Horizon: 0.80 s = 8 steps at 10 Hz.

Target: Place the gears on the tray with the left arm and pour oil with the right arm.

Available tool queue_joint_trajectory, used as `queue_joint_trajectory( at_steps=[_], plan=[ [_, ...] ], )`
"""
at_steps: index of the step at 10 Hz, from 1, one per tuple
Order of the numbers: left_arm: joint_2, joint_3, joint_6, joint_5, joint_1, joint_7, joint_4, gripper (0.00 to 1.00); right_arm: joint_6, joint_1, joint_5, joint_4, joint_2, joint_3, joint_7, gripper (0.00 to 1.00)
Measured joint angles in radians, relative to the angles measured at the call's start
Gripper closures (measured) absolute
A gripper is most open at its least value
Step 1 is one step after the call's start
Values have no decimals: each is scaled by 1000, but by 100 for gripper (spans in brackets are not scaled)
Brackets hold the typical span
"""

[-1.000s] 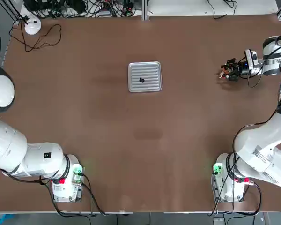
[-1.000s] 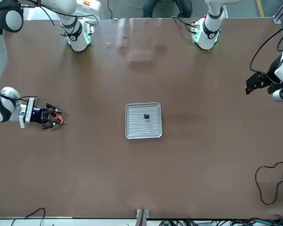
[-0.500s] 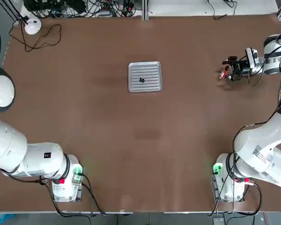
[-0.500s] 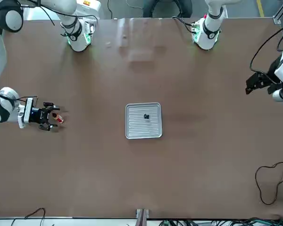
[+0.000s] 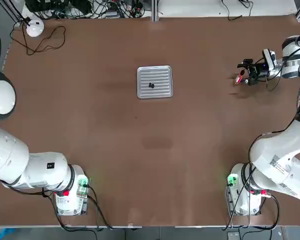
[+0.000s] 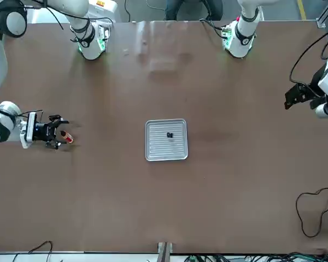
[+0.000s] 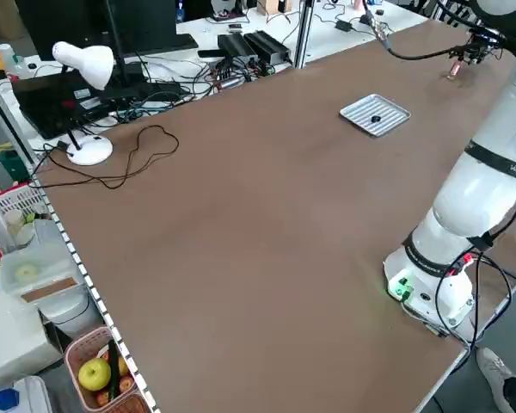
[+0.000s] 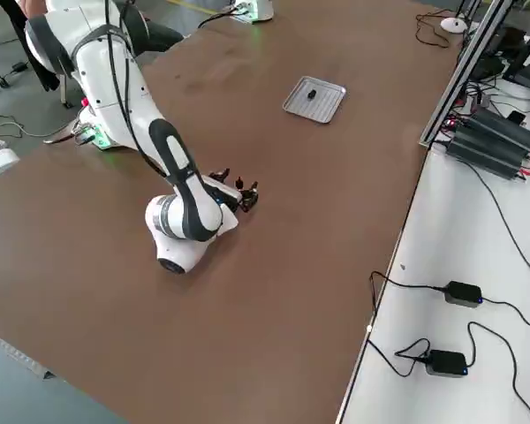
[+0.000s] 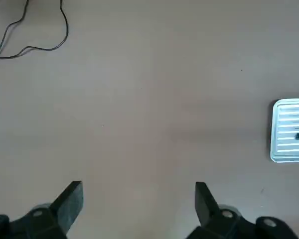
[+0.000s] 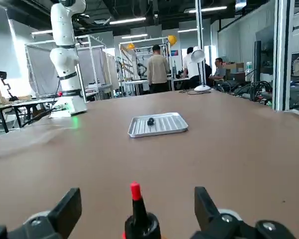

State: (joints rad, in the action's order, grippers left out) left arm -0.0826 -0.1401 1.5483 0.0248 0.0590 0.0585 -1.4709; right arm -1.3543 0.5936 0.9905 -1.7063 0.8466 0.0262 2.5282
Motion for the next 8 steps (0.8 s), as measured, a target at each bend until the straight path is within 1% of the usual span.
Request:
queue_joint_trajectory(
  at_steps=[2, 4, 6, 8],
  plan=[
    [0, 0, 0, 0, 0, 0, 0, 1, 51, 0, 0, 31, -13, 2, -75, 0],
    [0, 0, 0, 0, 0, 0, 0, 1, 86, 0, 0, 85, -24, 4, -155, 0],
    [0, 0, 0, 0, 0, 0, 0, 1, 105, 0, 0, 152, -33, 8, -259, 0],
    [0, 0, 0, 0, 0, 0, 0, 1, 123, -4, -16, 231, -58, 13, -419, 0]
  ],
)
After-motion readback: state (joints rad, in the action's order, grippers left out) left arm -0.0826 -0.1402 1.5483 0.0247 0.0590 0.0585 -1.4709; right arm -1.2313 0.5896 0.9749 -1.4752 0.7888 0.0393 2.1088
